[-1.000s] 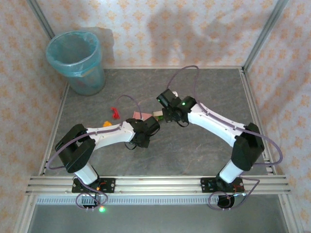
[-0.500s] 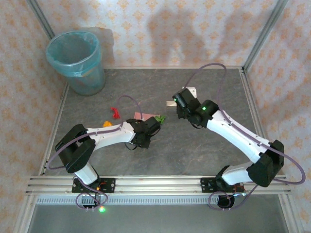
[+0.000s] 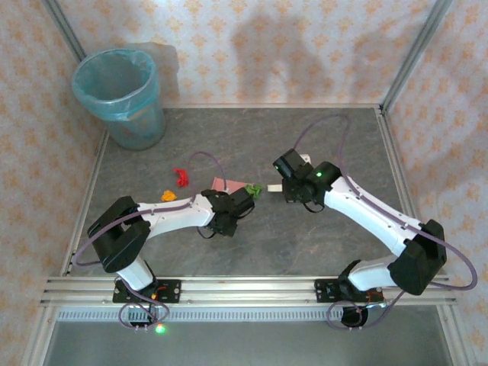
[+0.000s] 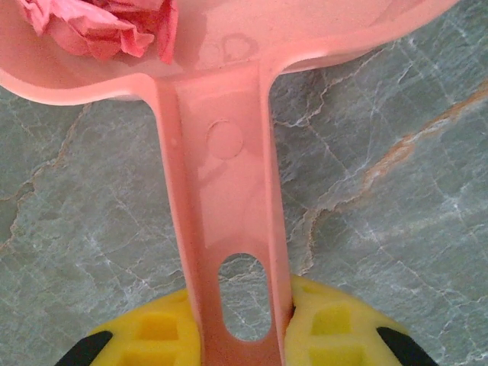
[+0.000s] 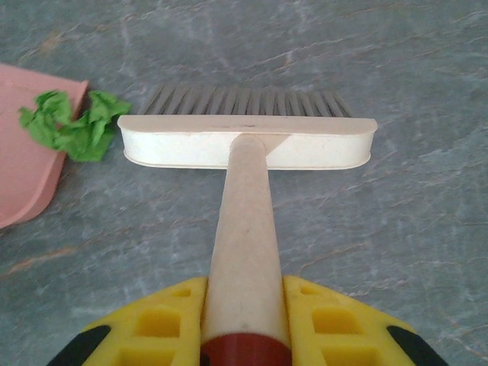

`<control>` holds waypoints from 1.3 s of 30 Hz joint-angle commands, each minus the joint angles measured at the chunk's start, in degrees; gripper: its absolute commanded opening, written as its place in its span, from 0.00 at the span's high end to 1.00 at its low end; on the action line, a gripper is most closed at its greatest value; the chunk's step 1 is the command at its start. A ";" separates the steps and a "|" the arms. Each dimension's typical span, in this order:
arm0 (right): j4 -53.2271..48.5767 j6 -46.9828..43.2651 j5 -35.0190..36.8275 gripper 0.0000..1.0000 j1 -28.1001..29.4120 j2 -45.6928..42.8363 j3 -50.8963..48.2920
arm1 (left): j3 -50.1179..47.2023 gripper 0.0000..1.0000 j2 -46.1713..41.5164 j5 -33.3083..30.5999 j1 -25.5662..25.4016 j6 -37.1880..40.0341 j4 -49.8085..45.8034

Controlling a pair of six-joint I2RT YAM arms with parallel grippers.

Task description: Sweep away the paper scraps from the table

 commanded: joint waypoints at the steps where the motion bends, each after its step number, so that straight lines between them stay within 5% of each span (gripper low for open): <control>1: -1.21 1.06 -3.66 1.00 1.69 1.08 2.20 | 1.57 1.00 0.31 0.10 -0.45 1.19 -2.01; 17: 4.77 4.06 -7.08 1.00 4.19 5.79 8.98 | 1.92 1.00 1.30 1.75 -0.98 1.64 -1.51; 30: 8.83 2.94 1.66 1.00 4.15 -6.88 1.79 | 2.42 1.00 0.82 2.41 -2.69 -0.46 -2.76; 39: -5.22 2.16 2.38 1.00 3.57 -14.36 -0.26 | 4.65 1.00 -0.10 -2.72 -2.74 -4.86 -5.33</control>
